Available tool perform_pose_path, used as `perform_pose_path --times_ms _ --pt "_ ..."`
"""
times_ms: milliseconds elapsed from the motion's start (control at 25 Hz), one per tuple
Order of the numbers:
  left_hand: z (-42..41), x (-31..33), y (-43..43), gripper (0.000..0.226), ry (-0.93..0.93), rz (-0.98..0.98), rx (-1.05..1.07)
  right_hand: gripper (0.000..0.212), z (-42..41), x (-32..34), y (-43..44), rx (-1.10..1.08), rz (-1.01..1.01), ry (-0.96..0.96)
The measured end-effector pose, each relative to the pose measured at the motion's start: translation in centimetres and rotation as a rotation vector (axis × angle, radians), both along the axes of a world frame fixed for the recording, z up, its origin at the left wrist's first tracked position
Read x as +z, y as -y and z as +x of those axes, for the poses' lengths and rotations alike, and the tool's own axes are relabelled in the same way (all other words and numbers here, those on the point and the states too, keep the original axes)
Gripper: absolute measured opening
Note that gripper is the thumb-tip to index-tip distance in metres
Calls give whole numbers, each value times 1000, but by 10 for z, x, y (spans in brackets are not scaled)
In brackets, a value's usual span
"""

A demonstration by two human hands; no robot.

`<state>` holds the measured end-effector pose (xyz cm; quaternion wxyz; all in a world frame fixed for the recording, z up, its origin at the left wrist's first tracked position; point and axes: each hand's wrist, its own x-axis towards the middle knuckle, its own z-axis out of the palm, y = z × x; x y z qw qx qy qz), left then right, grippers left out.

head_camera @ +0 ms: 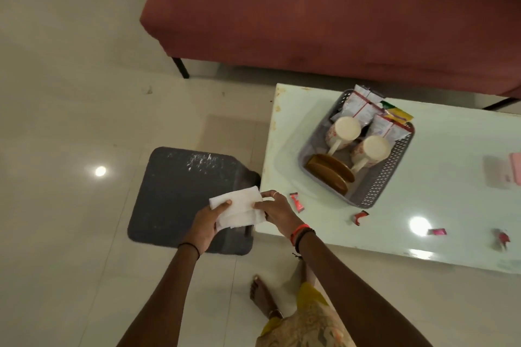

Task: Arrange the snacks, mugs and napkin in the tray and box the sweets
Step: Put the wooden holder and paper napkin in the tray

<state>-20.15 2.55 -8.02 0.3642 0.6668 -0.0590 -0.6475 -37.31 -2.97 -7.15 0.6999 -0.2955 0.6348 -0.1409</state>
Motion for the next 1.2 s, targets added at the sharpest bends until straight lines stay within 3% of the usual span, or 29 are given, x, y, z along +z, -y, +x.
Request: perform_pose_path --times_ms 240,360,600,720,880,1040,1200 --pt "-79 5 86 32 -19 -54 -212 38 -91 18 32 -296 -45 55" --pt "-119 3 120 27 62 -60 -348 44 -130 19 44 -449 -97 94" --pt "-178 0 169 46 305 -88 -512 14 -184 8 62 -542 -67 87" --pt "-196 -5 184 39 384 -163 -560 7 -200 -3 69 -603 -7 105" --pt "-211 -19 194 21 383 -138 -629 11 -211 -16 72 -665 44 110" --pt "-218 -29 198 32 451 -110 -721 28 -220 -27 71 -671 95 125" --pt "-223 -36 201 36 527 -70 -713 27 -224 -33 71 -671 145 127"
